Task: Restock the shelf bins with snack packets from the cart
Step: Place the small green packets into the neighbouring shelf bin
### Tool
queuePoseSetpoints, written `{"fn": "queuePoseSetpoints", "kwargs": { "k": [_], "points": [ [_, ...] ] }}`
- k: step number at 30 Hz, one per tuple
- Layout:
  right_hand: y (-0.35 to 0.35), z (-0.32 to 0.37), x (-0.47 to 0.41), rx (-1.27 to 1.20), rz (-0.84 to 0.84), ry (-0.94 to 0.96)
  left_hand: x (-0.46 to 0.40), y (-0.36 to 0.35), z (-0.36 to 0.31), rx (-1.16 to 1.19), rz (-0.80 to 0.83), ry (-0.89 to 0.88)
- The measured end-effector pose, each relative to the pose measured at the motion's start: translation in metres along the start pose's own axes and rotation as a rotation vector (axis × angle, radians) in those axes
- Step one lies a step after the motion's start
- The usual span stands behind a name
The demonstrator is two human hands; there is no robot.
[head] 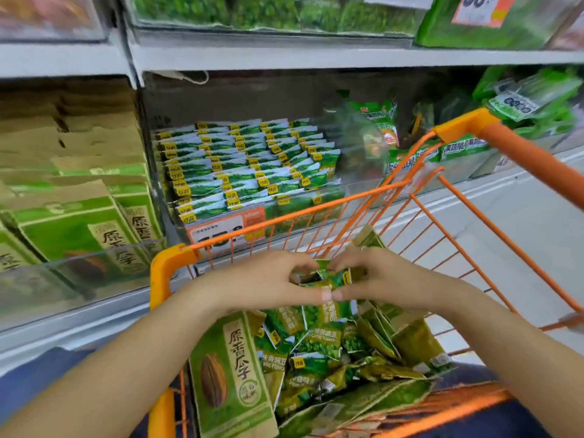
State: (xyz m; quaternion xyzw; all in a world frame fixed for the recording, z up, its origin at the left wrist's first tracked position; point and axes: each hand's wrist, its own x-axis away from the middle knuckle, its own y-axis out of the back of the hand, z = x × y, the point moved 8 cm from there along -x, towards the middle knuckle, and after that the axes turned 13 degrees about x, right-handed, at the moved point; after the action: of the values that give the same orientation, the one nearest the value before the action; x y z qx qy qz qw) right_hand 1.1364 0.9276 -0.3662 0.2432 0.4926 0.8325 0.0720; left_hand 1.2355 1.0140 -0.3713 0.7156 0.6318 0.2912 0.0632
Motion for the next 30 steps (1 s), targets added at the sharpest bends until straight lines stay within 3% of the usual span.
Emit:
{"fn": "queuePoseSetpoints", "kwargs": {
  "k": [5,8,11,14,19,26,28,30],
  "points": [
    [0.019,0.020,0.013,-0.495,-0.129,0.083,0.009,0.013,-0.016,0.258,-0.179,-0.112],
    [0.029,0.019,0.015,-0.645,-0.222,0.054,0.011,0.018,-0.009,0.513,-0.254,-0.062],
    [0.025,0.017,0.018,-0.734,-0.155,0.008,0.012,0.020,-0.012,0.813,-0.279,-0.080],
    [0.024,0.024,0.020,-0.770,-0.152,0.022,0.012,0.026,-0.011,0.927,-0.312,-0.092],
    [0.031,0.017,0.016,-0.801,-0.275,-0.028,0.015,0.028,-0.014,0.735,-0.390,-0.120],
    [0.058,0.020,0.024,-0.596,-0.492,-0.009,0.013,0.046,-0.045,0.433,-0.408,-0.180],
    [0.071,0.011,0.028,-0.391,-0.596,-0.083,0.010,0.070,-0.061,0.304,-0.552,-0.218],
    [0.080,0.007,0.028,0.069,-0.615,-0.151,0.004,0.096,-0.073,0.218,-0.706,-0.249]
  ]
}}
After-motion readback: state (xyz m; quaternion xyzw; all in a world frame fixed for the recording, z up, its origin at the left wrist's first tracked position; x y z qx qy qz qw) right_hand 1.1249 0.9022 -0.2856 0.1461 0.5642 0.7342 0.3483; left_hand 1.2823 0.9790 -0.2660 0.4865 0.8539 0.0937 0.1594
